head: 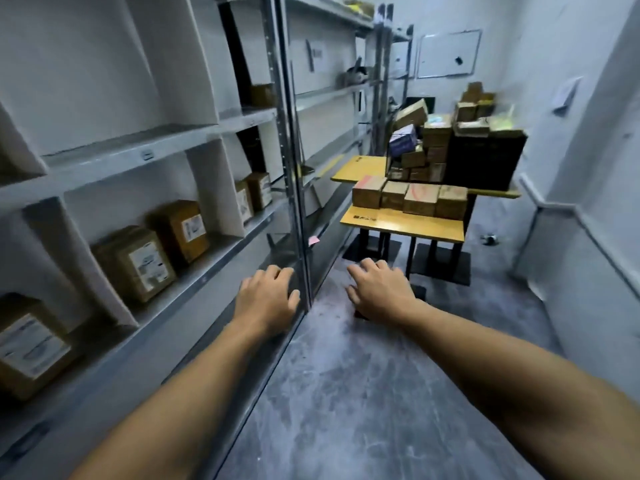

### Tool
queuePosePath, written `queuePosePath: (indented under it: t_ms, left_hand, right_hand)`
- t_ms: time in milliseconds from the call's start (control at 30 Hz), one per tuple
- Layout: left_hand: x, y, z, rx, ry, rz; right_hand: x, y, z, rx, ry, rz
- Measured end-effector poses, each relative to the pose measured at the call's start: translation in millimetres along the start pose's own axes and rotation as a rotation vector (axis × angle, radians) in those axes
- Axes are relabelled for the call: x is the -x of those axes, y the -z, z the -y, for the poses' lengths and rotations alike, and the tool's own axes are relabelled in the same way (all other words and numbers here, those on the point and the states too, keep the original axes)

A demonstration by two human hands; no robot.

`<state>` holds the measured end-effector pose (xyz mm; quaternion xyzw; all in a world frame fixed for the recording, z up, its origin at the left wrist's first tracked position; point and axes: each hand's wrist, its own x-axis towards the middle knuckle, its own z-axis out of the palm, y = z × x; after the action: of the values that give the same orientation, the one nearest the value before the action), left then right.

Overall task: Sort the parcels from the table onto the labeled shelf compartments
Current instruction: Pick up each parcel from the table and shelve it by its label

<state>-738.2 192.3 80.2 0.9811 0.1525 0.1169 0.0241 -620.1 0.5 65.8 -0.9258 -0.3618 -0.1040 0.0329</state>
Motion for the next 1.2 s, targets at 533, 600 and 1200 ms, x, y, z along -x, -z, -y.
queuePosePath:
  t_ms: [533,600,1200]
  left_hand:
    - [-212,-102,-135,0.01,-0.31,0.095]
    - [-248,-115,-144,0.021,-0.347,0.095]
    - [-543,-202,-230,0.044,-0.573,0.183]
  right_hand:
    - [-60,-54,-204,0.043,-0.339,0.125]
    - [-85,-60,-225,0.05,-0.371,0.12]
    - [-288,-114,-404,0.008,-0.615,0.172]
